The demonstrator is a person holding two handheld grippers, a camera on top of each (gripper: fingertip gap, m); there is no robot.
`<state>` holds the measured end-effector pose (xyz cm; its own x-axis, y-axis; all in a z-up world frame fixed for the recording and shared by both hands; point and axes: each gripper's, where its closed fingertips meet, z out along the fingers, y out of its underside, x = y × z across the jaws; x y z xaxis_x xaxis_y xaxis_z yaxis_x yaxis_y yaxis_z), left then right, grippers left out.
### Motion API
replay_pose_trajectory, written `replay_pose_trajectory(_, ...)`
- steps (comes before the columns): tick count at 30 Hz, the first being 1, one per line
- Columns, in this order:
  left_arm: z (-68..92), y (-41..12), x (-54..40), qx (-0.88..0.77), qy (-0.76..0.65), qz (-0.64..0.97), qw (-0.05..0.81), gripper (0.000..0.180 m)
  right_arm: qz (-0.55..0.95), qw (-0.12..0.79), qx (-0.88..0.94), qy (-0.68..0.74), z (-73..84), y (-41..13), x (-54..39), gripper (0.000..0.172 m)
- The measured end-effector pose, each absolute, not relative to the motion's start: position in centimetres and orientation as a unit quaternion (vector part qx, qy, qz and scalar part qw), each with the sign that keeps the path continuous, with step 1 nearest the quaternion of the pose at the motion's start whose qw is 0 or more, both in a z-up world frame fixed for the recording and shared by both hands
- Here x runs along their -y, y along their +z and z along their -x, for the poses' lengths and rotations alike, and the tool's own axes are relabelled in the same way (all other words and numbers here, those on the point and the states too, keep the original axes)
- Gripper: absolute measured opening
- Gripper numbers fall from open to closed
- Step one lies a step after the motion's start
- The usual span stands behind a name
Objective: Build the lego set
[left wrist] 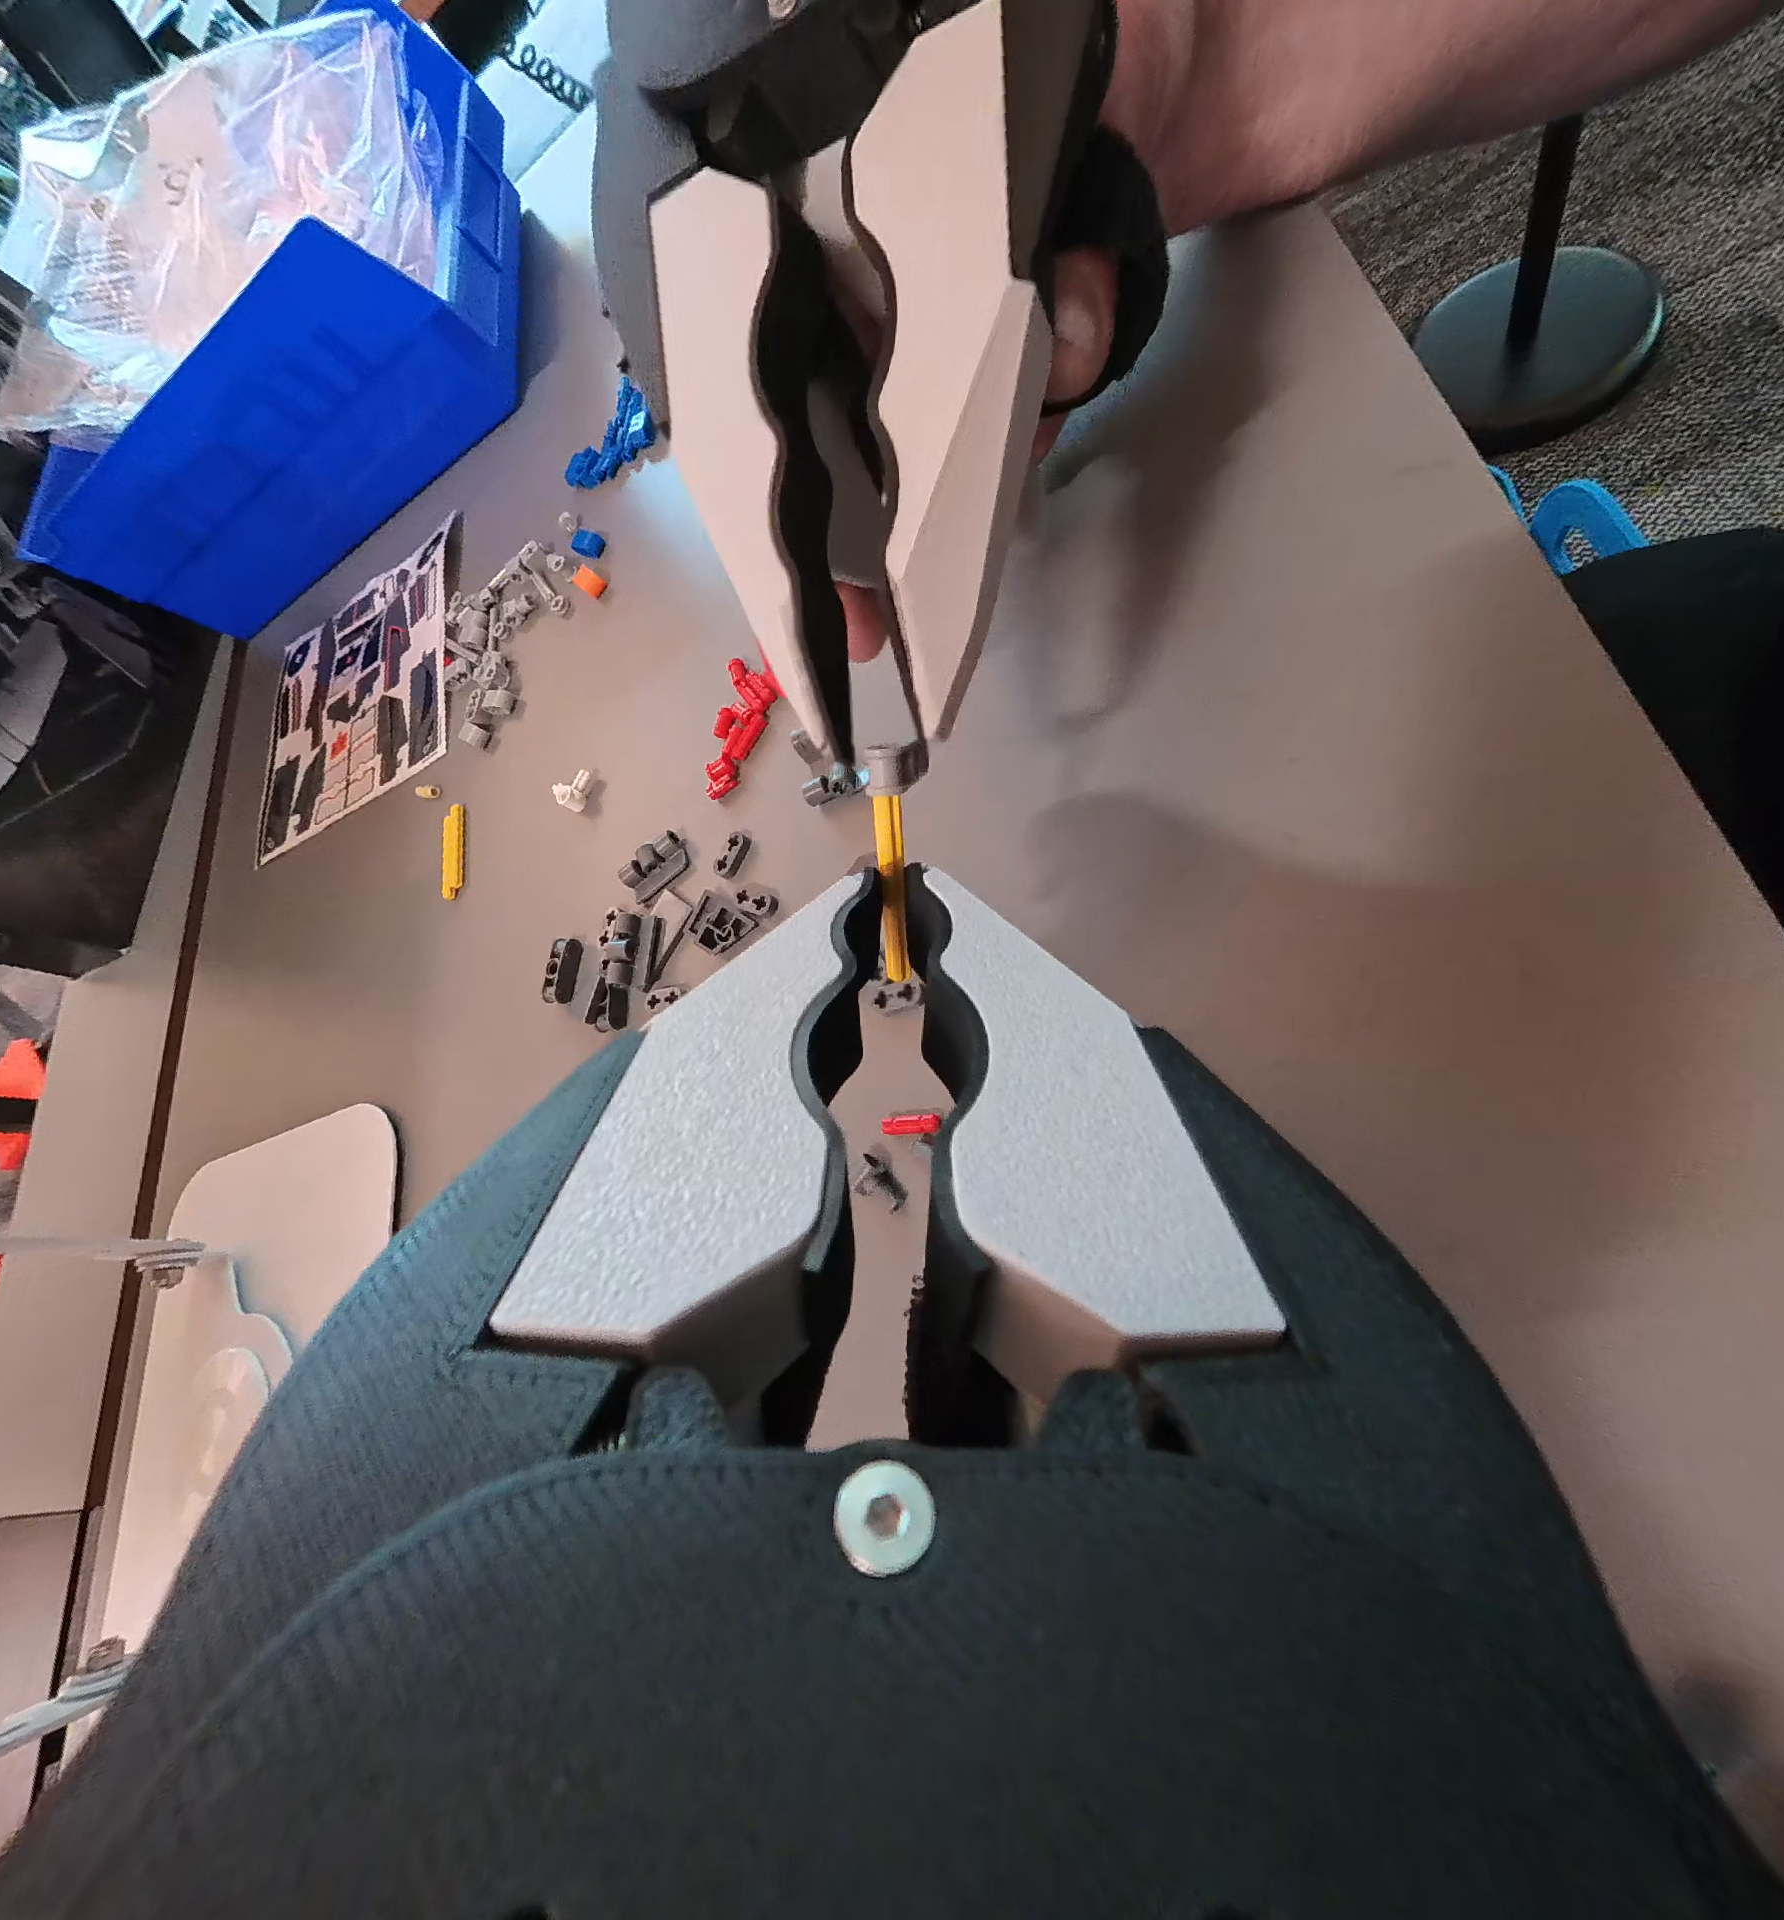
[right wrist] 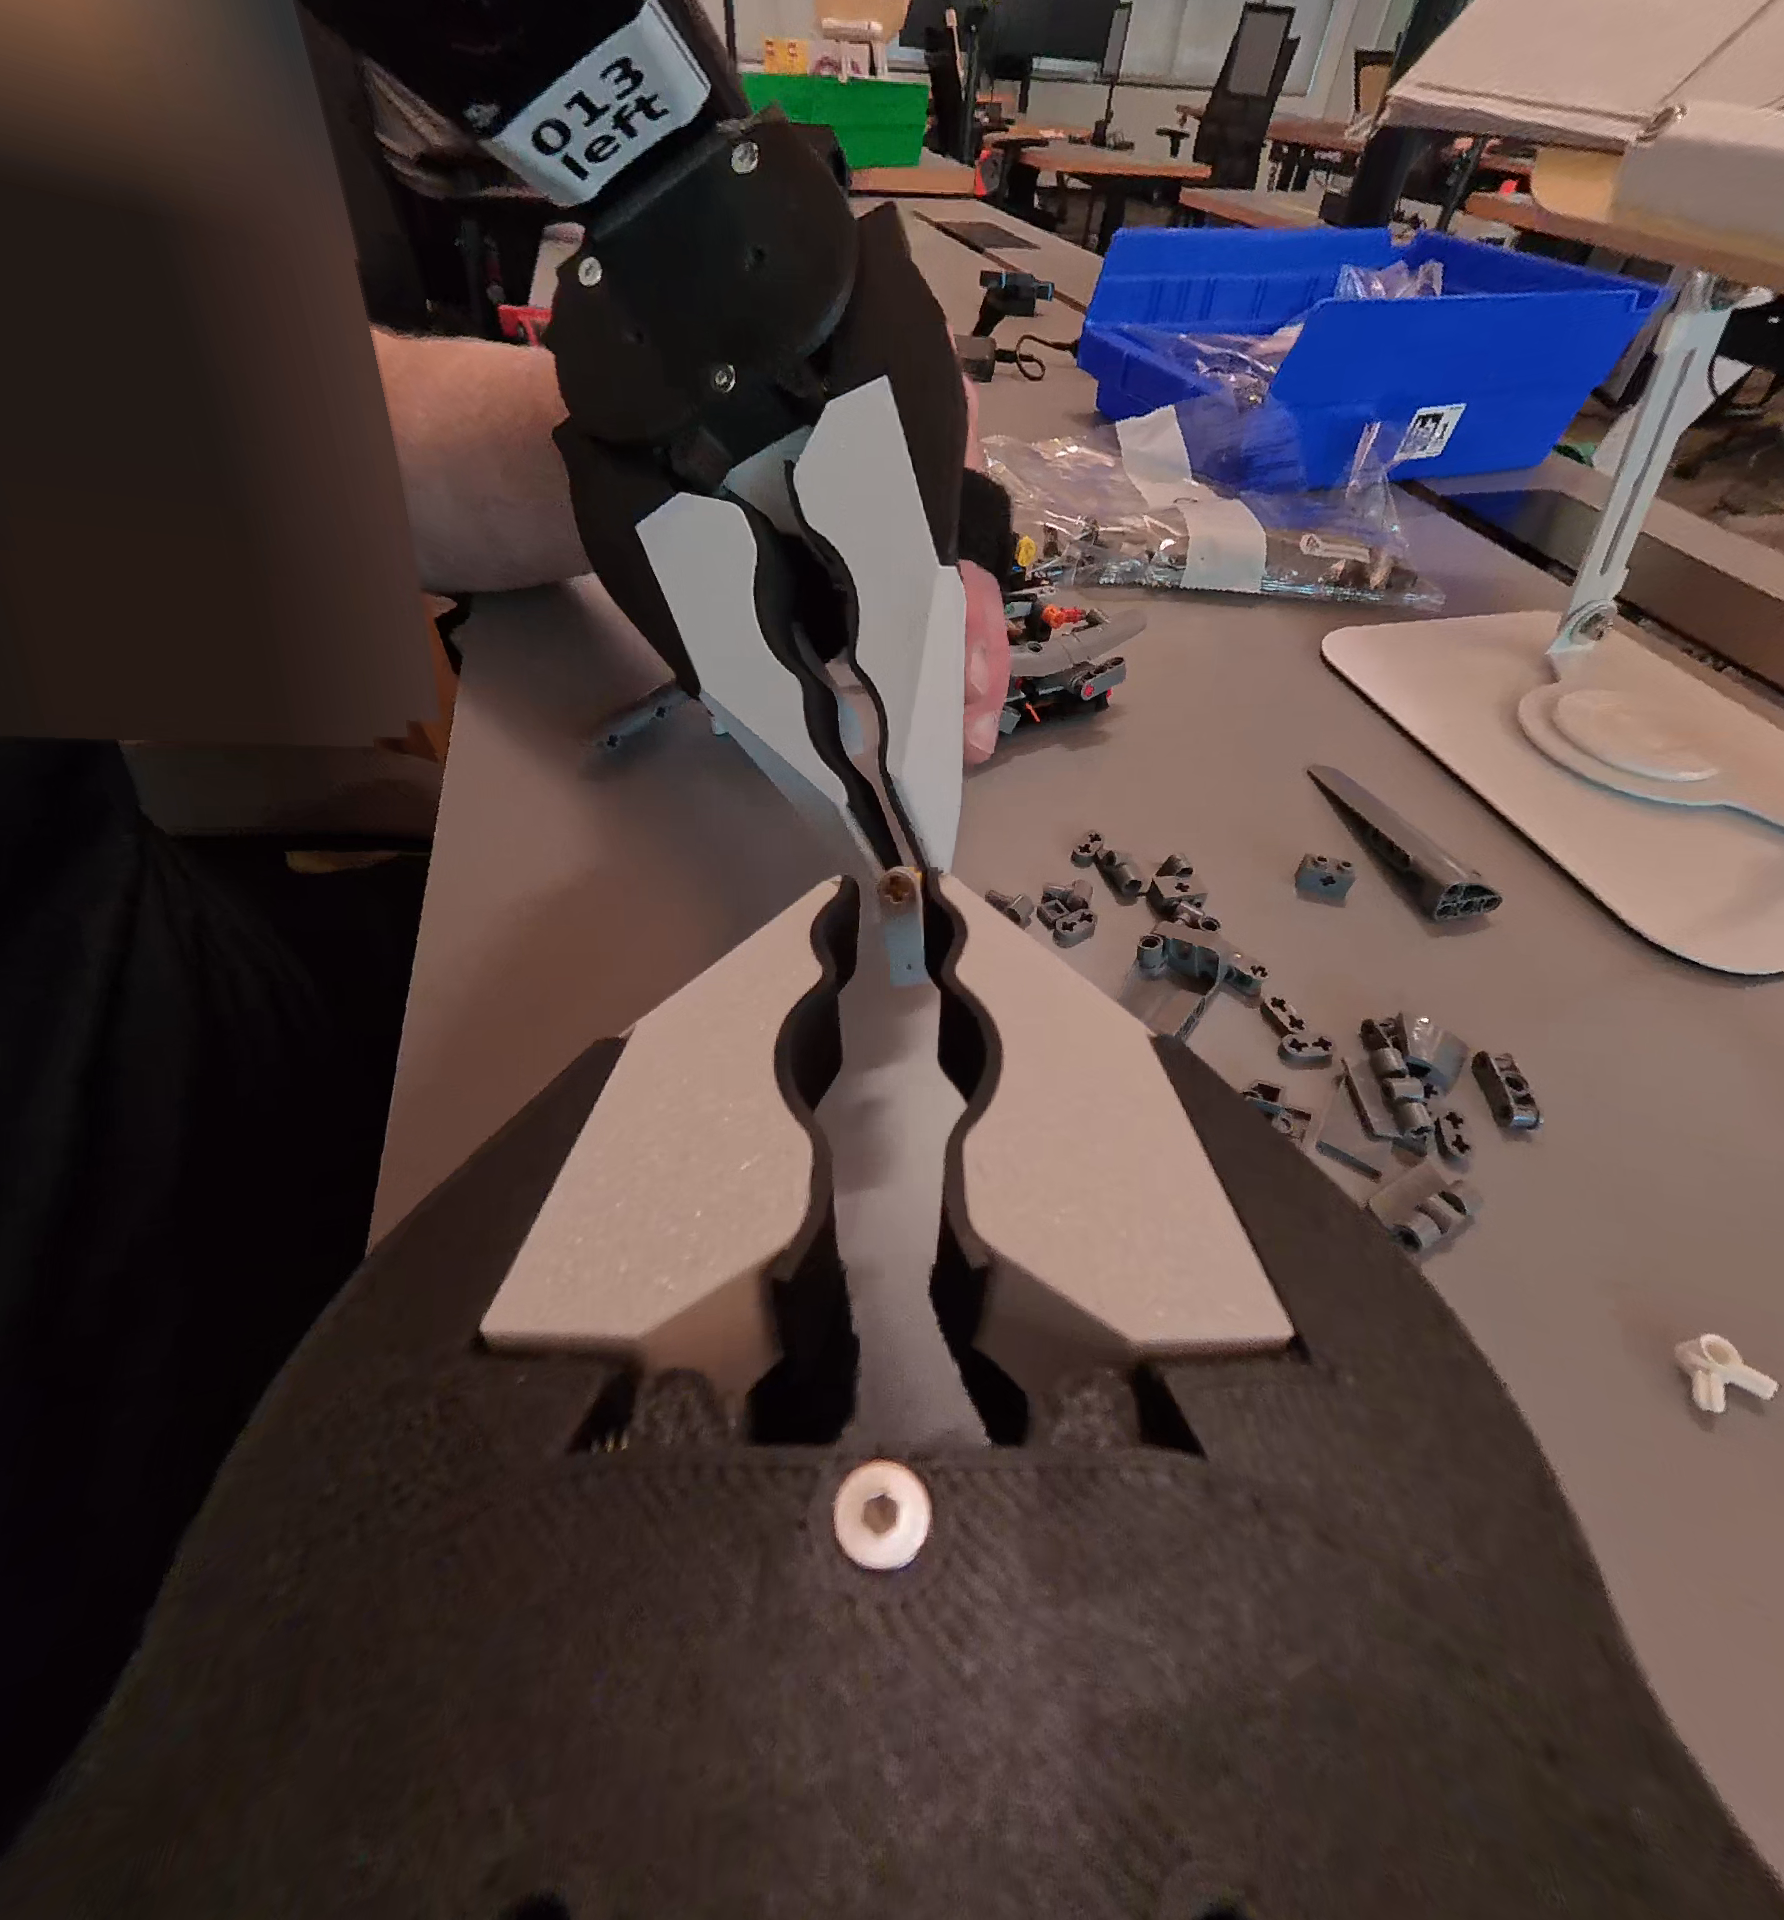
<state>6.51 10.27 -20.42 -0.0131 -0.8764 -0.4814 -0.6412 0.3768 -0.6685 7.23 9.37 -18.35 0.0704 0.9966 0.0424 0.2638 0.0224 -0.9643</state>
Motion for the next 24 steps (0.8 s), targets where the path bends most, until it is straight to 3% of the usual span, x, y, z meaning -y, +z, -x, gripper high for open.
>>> replay_pose_trajectory(24, -7.0, -19.6, -9.9, -0.703, -0.113, 0.521, 0.47, 0.002, 0.552, 0.494, 0.573, 0.351, -7.0, -18.2, -9.2, 0.005)
